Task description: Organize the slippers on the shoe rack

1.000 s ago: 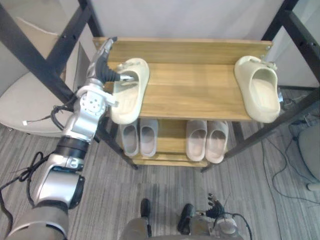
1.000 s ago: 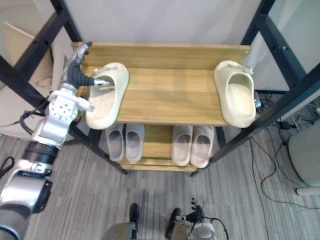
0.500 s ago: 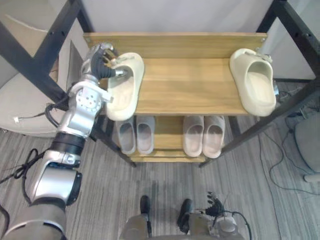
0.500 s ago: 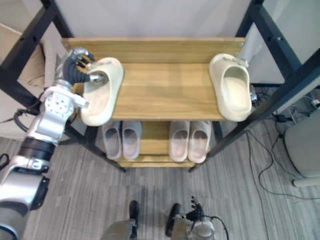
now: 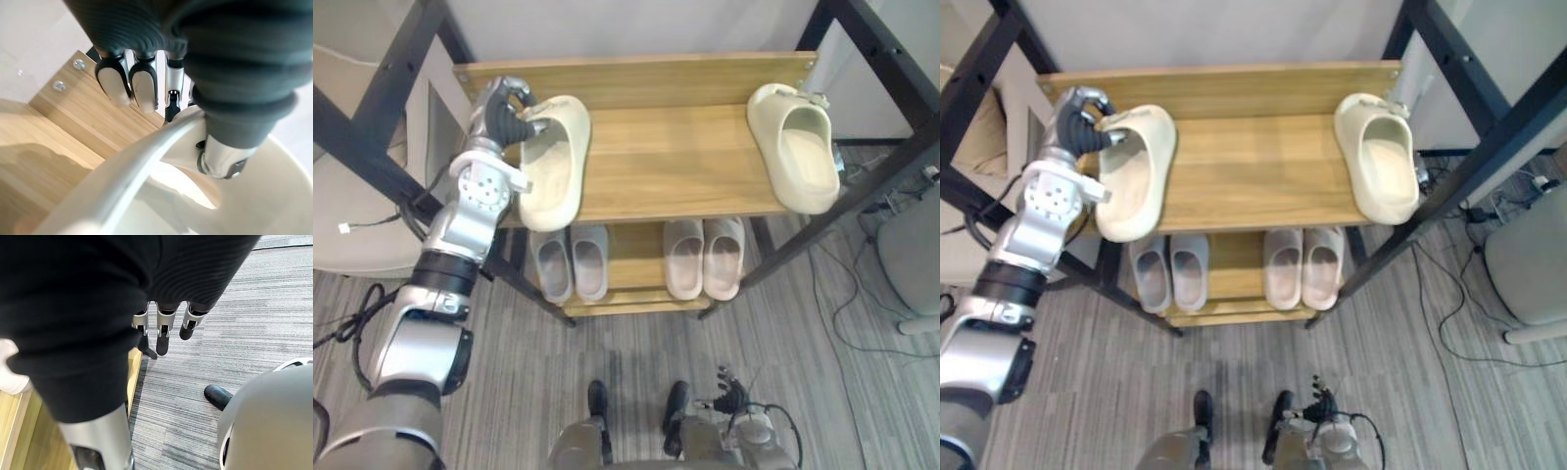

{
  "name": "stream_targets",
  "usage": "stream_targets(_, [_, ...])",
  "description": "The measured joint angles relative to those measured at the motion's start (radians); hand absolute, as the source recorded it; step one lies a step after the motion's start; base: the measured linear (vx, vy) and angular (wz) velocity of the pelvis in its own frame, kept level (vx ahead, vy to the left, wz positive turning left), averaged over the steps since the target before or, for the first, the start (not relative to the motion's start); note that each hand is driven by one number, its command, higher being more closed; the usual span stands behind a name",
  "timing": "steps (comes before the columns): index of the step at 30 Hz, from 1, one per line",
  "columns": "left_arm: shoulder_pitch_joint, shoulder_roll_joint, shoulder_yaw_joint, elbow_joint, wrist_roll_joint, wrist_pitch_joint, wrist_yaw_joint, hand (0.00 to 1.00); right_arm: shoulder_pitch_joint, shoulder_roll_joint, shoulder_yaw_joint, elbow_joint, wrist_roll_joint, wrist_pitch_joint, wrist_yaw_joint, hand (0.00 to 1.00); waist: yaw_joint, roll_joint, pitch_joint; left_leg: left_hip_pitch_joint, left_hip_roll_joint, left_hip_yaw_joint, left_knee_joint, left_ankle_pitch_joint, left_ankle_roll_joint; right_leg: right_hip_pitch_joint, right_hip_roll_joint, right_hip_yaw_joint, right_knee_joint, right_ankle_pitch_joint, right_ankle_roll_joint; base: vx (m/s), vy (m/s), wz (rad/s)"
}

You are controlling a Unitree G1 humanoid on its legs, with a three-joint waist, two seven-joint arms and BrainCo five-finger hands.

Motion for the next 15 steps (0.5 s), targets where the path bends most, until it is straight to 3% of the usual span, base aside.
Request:
stream_targets(13, [-0.118, -0.094, -0.079, 0.058, -0.017, 0.0, 0.0, 1.0, -0.014, -0.025, -0.007, 0.017, 0.022, -0.002, -0.001, 0.0, -0.058, 0.031, 0.018, 0.008, -0.017, 0.032, -0.004, 0.005, 0.01, 0.027, 0.0, 0.029, -0.088, 0.066, 0.006, 0.0, 0.038, -0.07])
stream_targets(15, [-0.156, -0.142, -0.081, 0.078, -0.017, 0.0, 0.001, 1.0, -0.018, -0.029, -0.01, 0.016, 0.041, -0.003, -0.002, 0.0, -0.068, 0.041, 0.023, 0.009, -0.019, 0.034, -0.005, 0.005, 0.01, 0.028, -0.001, 0.032, -0.093, 0.07, 0.006, 0.01, 0.012, -0.02])
